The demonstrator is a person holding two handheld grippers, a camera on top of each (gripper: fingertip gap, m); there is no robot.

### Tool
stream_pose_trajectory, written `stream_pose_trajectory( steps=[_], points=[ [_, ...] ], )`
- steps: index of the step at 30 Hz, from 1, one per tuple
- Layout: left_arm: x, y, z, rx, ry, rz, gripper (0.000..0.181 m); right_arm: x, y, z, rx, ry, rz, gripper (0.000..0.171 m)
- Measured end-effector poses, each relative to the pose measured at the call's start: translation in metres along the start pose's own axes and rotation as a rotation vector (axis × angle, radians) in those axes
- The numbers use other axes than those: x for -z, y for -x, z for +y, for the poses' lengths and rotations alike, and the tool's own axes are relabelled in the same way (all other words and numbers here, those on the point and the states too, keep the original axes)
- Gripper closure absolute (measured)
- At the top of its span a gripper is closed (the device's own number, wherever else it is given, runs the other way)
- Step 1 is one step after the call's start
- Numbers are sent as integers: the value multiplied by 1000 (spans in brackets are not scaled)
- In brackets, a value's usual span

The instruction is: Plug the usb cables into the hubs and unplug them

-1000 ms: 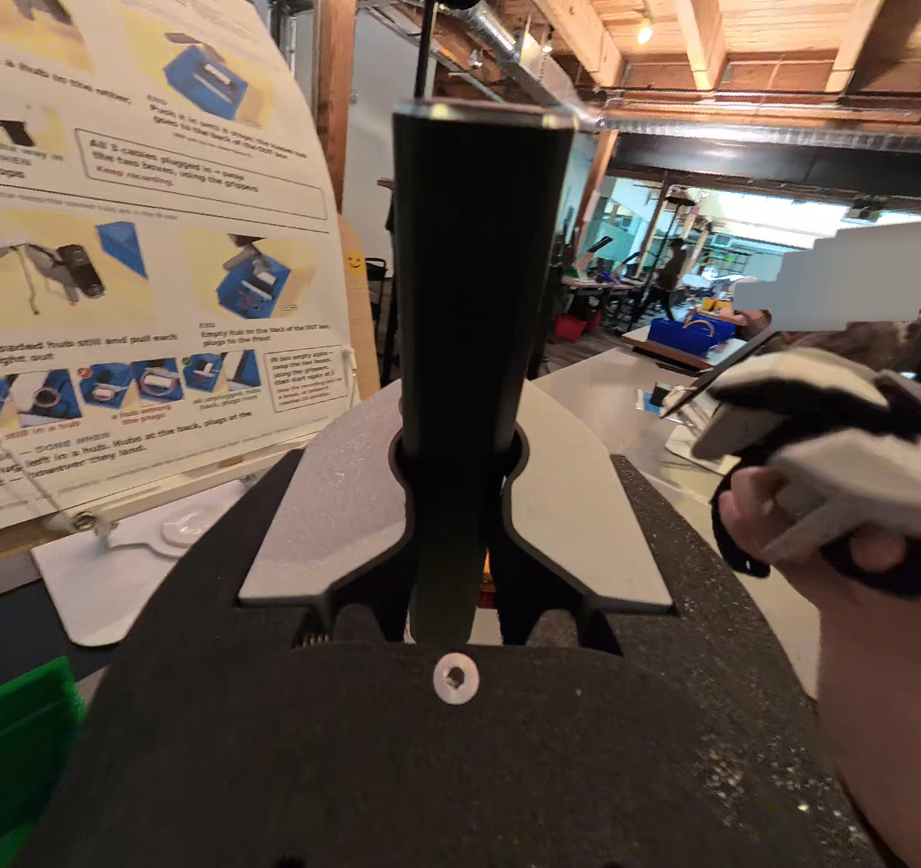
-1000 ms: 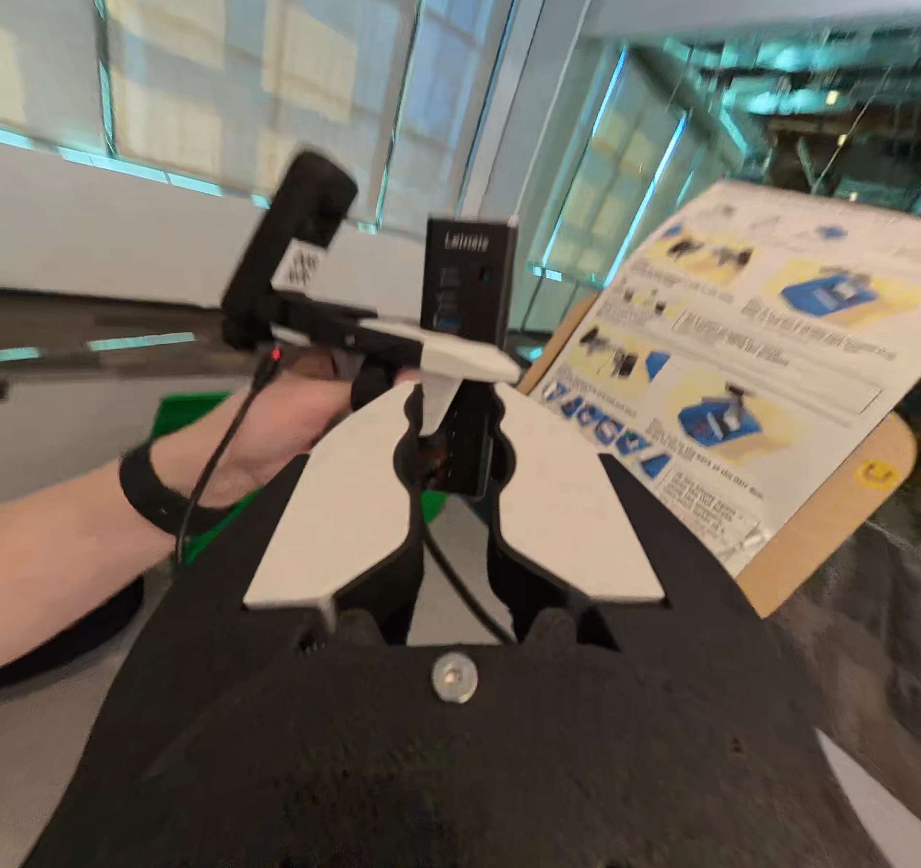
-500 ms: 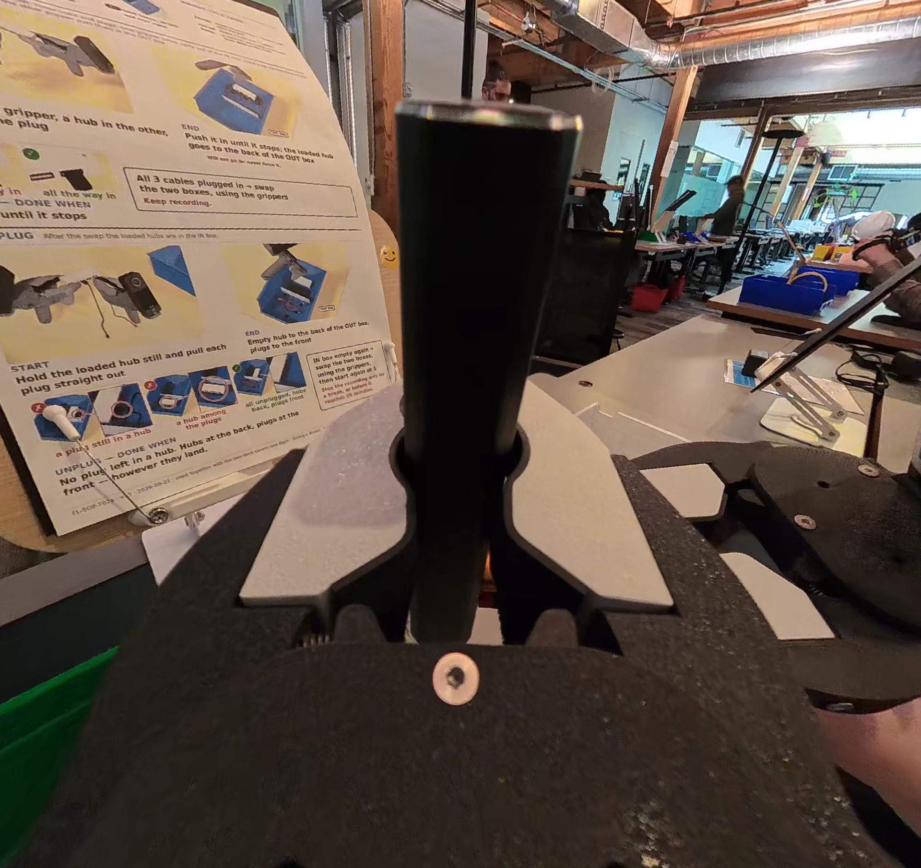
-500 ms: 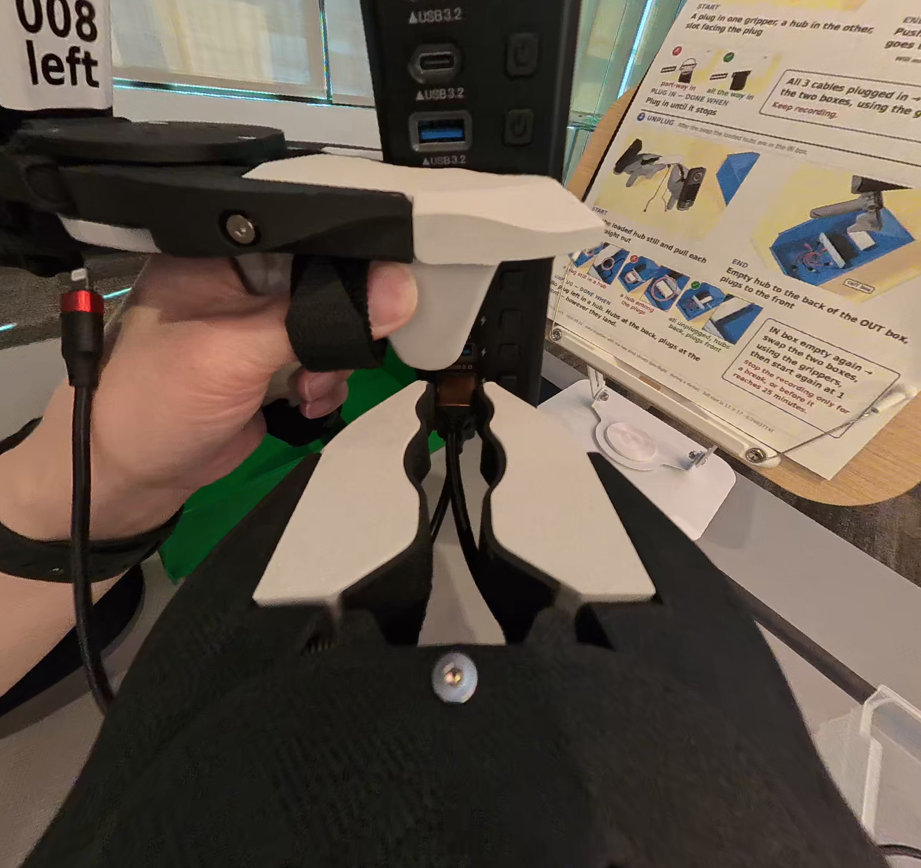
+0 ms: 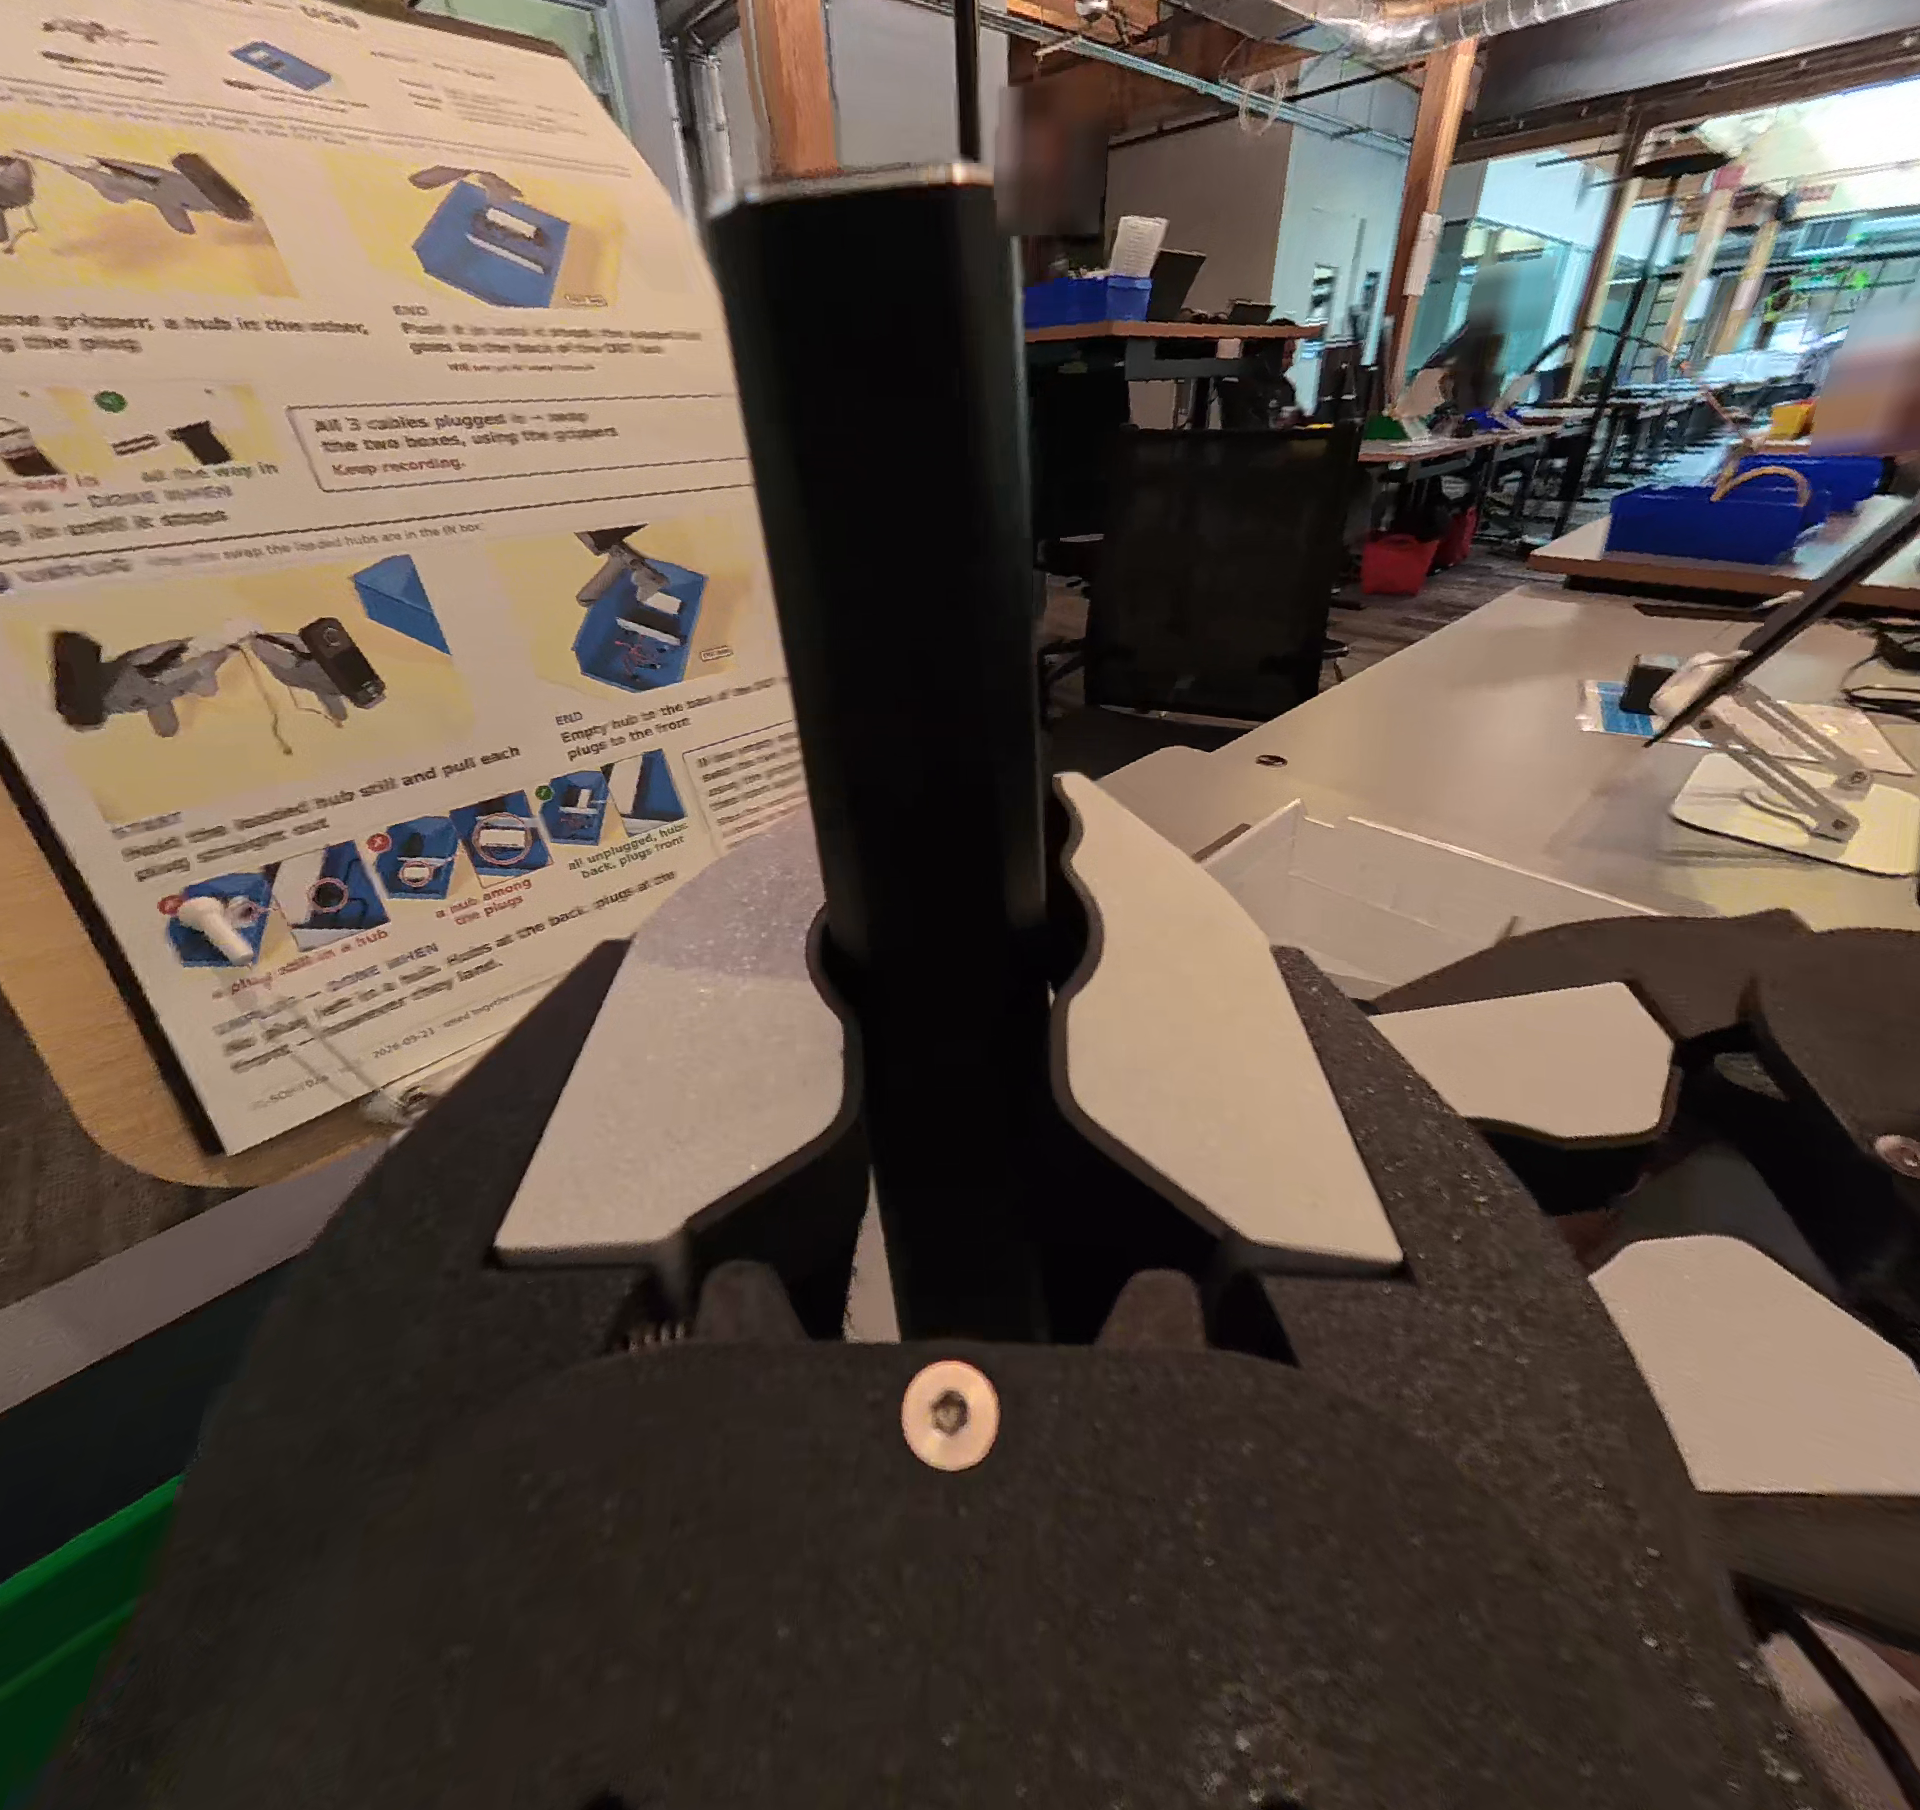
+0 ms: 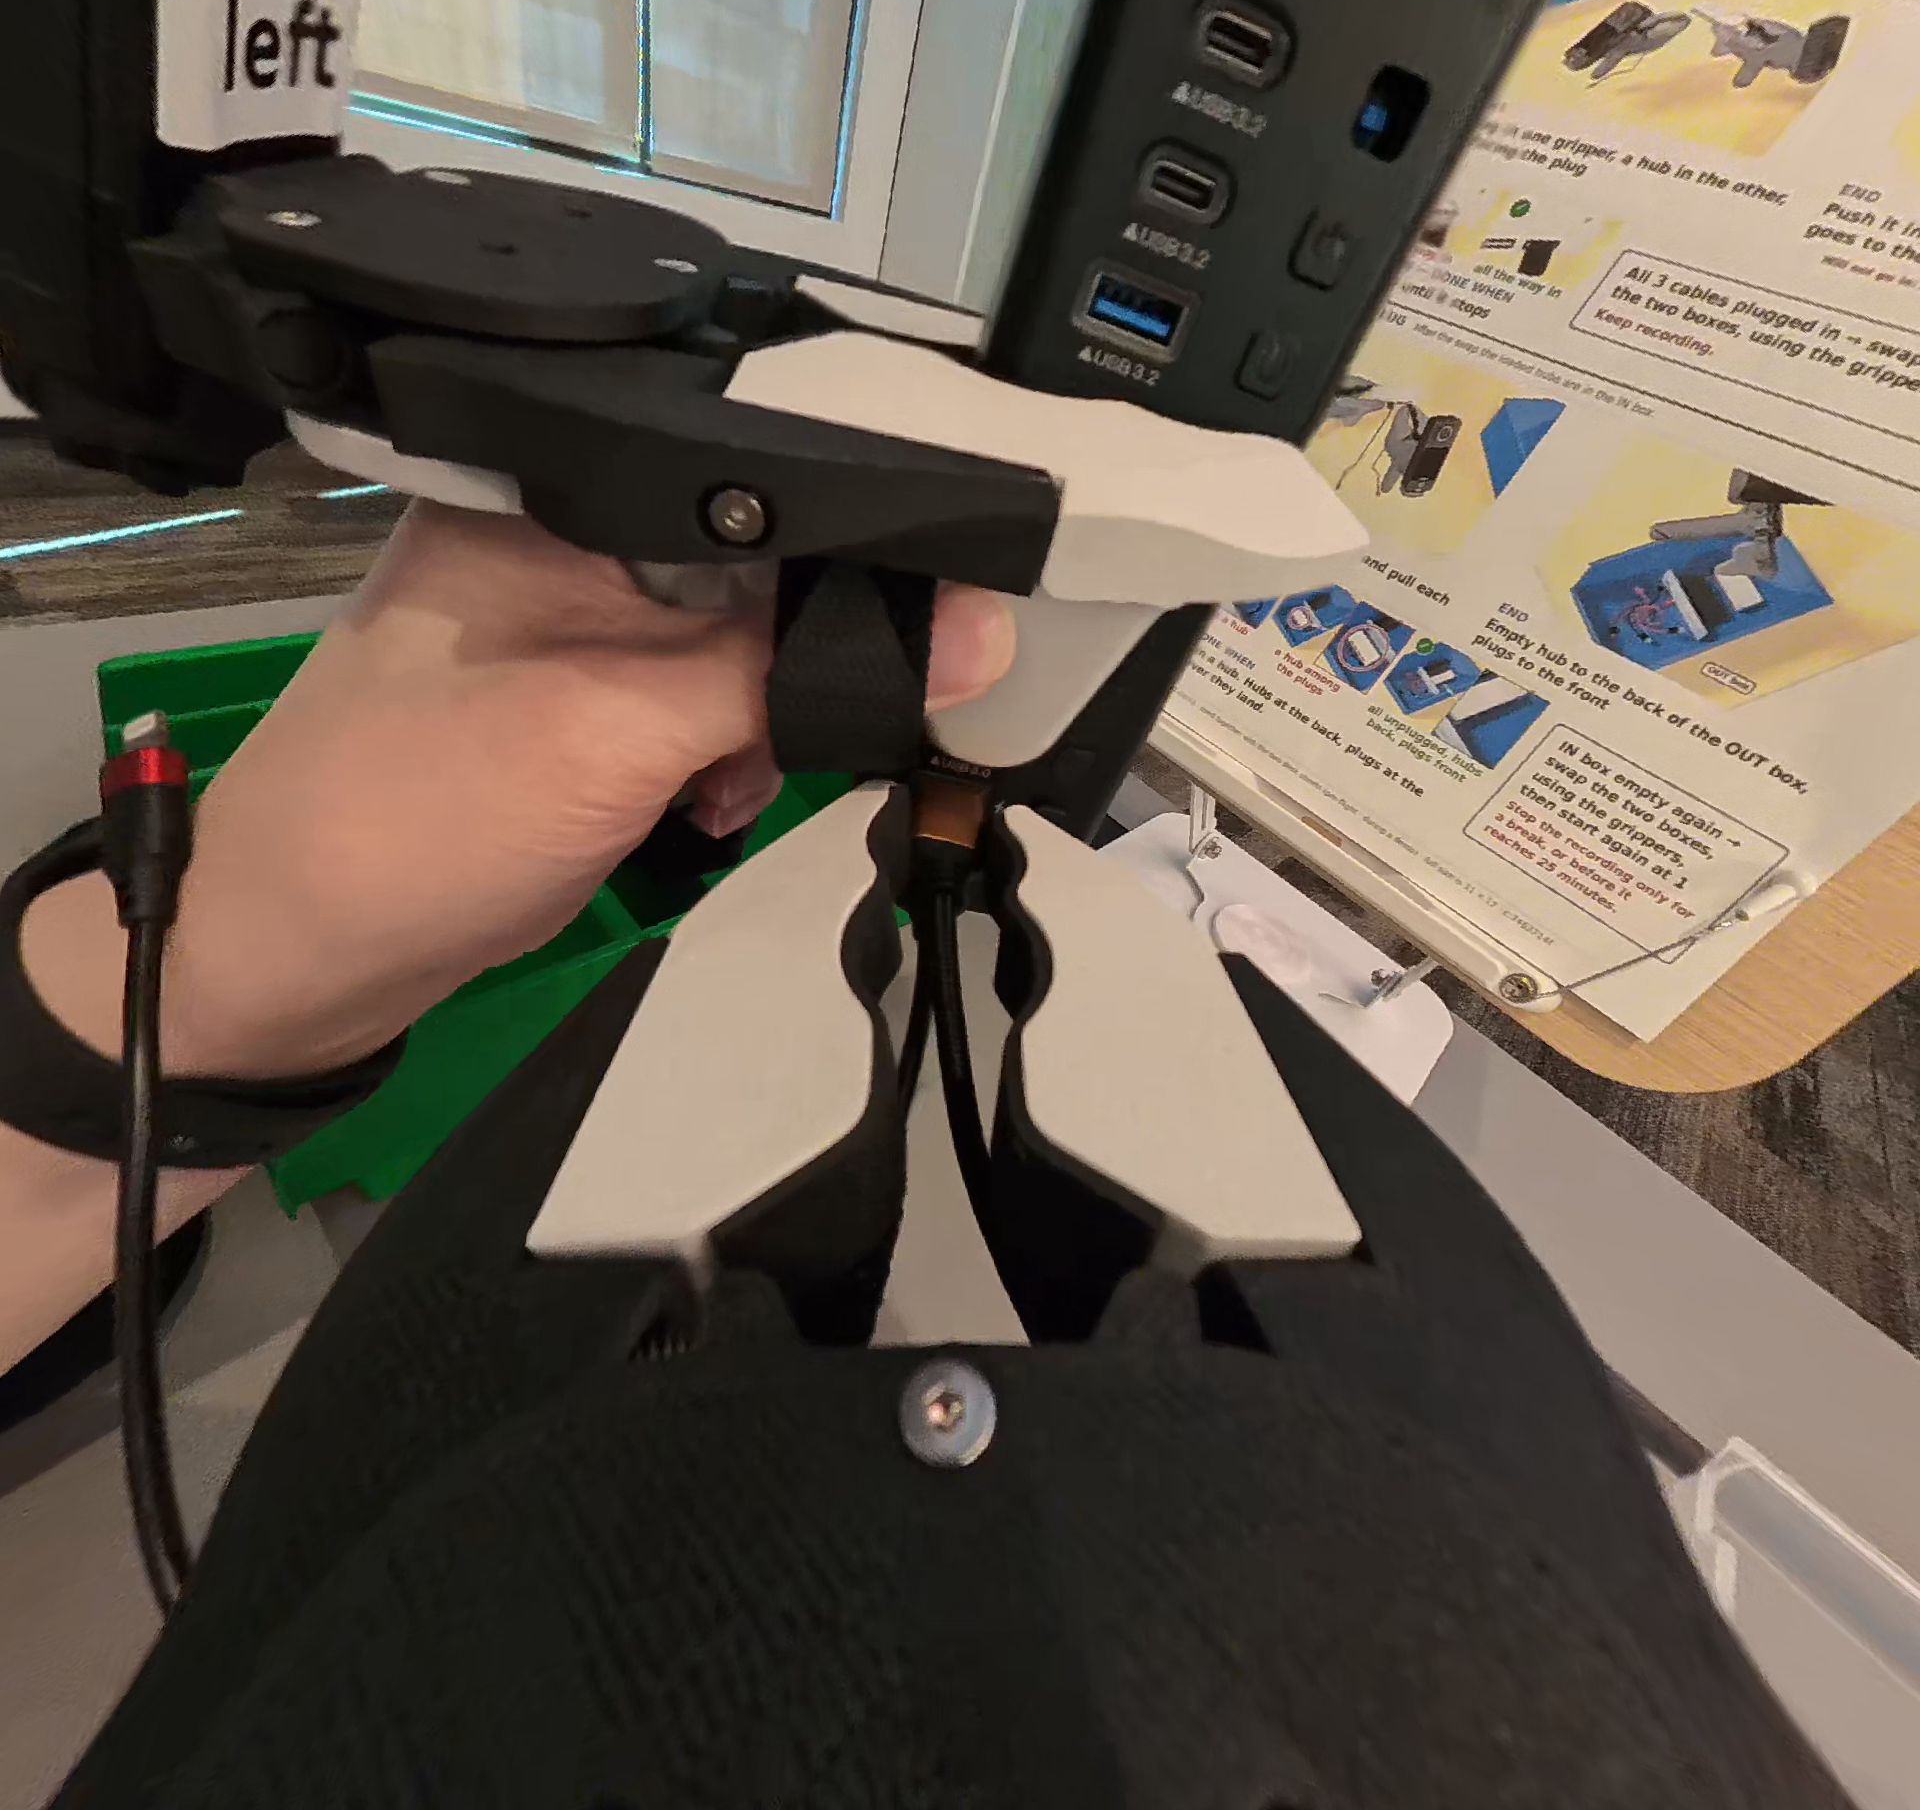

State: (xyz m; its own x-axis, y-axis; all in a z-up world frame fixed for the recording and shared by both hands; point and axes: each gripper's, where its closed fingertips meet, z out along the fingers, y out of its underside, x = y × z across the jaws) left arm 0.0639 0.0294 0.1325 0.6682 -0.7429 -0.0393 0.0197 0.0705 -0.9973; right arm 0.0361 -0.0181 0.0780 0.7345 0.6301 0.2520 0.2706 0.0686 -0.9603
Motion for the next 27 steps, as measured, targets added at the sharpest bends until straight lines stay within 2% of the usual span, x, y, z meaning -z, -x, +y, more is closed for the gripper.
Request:
stream_pose_trajectory(
  steps=[1,4,5,8,10,15,18,22,27],
  points=[
    [0,-5,-1,15,-7,46,150,1,1,-1,17,2,4,157],
    [2,-12,-4,112,-12,148,151,3,-3,-1,39,6,21,157],
    [2,-13,-4,143,-8,169,151,5,-10,-2,21,-2,47,170],
    [2,-19,-1,203,13,244,148,20,-19,-20,-15,-116,10,171],
    [-4,-28,9,181,52,277,150,27,-24,-26,-43,-102,-11,171],
    [-12,-25,15,83,62,166,151,25,-36,0,-24,73,-20,170],
    [-5,-14,8,124,24,126,150,19,-35,4,-116,65,-44,159],
    [2,6,3,166,-13,66,150,5,-17,18,-99,125,-89,146],
    [4,7,1,189,-28,65,150,-11,-4,33,-16,167,-74,145]
  ],
)
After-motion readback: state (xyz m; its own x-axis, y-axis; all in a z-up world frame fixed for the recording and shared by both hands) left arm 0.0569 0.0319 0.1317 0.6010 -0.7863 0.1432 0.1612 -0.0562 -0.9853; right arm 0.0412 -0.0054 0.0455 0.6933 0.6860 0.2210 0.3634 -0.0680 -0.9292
